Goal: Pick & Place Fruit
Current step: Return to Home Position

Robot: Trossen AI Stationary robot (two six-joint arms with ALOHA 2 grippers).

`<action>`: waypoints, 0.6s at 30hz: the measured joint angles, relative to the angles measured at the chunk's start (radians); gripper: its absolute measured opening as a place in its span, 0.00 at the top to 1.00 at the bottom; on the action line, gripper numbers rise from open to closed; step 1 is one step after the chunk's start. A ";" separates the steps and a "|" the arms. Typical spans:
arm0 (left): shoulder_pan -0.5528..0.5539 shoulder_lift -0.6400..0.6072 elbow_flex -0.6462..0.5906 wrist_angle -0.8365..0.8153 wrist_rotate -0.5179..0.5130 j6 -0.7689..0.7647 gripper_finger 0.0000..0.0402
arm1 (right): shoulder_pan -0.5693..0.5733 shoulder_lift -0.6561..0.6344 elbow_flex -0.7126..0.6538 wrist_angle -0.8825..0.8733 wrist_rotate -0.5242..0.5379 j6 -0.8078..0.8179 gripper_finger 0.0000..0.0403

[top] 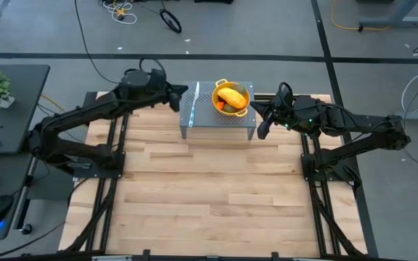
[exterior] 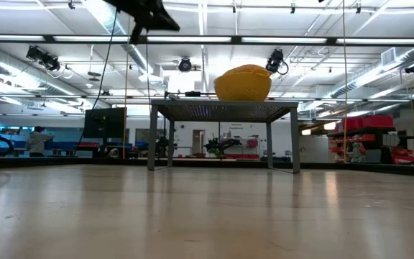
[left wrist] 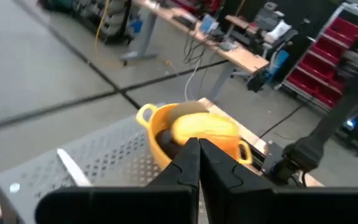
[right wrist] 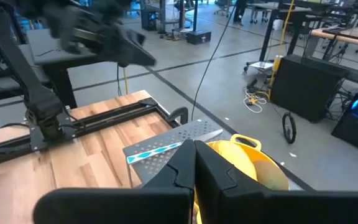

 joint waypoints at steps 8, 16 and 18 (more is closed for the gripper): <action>-0.193 -0.130 0.000 -0.002 -0.163 0.130 0.99 | 0.000 0.000 0.000 0.000 0.001 -0.009 0.99; -0.362 -0.176 0.000 -0.051 -0.258 0.268 0.98 | -0.001 0.000 0.000 0.000 0.003 -0.017 0.99; -0.381 -0.178 0.000 -0.059 -0.270 0.278 0.99 | 0.000 0.000 0.000 0.000 0.003 -0.017 0.99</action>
